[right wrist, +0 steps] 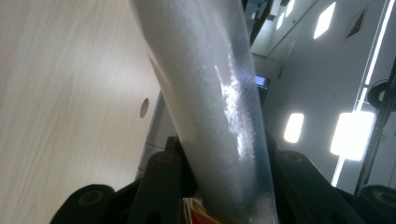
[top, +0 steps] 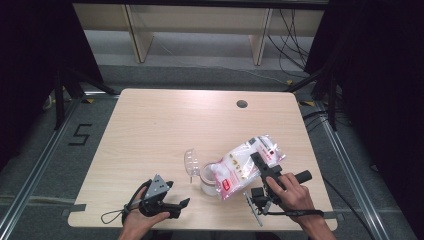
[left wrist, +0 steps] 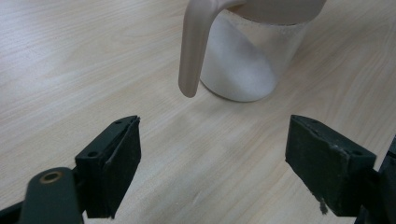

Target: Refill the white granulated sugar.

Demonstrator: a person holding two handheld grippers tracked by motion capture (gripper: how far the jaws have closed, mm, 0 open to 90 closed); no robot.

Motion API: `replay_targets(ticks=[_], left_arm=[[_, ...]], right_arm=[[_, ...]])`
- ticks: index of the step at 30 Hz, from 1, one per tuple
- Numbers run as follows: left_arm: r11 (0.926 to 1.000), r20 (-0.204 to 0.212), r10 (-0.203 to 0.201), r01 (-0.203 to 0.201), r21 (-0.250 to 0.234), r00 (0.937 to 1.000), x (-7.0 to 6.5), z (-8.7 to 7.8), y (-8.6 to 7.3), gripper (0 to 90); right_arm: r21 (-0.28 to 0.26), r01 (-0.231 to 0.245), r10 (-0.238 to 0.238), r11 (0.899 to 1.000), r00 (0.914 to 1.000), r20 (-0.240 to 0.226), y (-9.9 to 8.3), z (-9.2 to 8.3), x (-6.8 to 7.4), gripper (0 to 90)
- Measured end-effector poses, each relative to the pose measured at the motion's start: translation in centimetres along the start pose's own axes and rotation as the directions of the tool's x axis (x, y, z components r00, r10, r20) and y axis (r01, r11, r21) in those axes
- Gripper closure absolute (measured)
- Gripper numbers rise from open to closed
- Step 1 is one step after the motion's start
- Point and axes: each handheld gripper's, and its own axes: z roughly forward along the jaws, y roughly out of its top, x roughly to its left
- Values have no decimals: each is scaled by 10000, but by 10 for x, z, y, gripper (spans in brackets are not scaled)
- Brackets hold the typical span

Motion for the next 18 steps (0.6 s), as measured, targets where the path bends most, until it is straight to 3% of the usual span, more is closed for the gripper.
replay_targets(ticks=[2,11,13,15,18], left_arm=[[10000,-50,-31,31,-87,10000,0,0,0,179],[10000,33,33,-33,-30,10000,0,0,0,179],[10000,35,-11,12,-80,10000,0,0,0,179],[10000,13,3,-3,-22,10000,0,0,0,180],[10000,54,19,-19,-74,10000,0,0,0,179]], right_arm=[[141,-220,222,9997,9997,-121,-1,0,3,726],[195,-53,55,9998,9999,-119,-1,-1,2,729],[255,-320,324,9992,9993,-163,0,-1,4,731],[65,-53,54,10000,9999,-143,-1,1,3,732],[61,-17,18,10000,9999,-151,-1,1,2,734]])
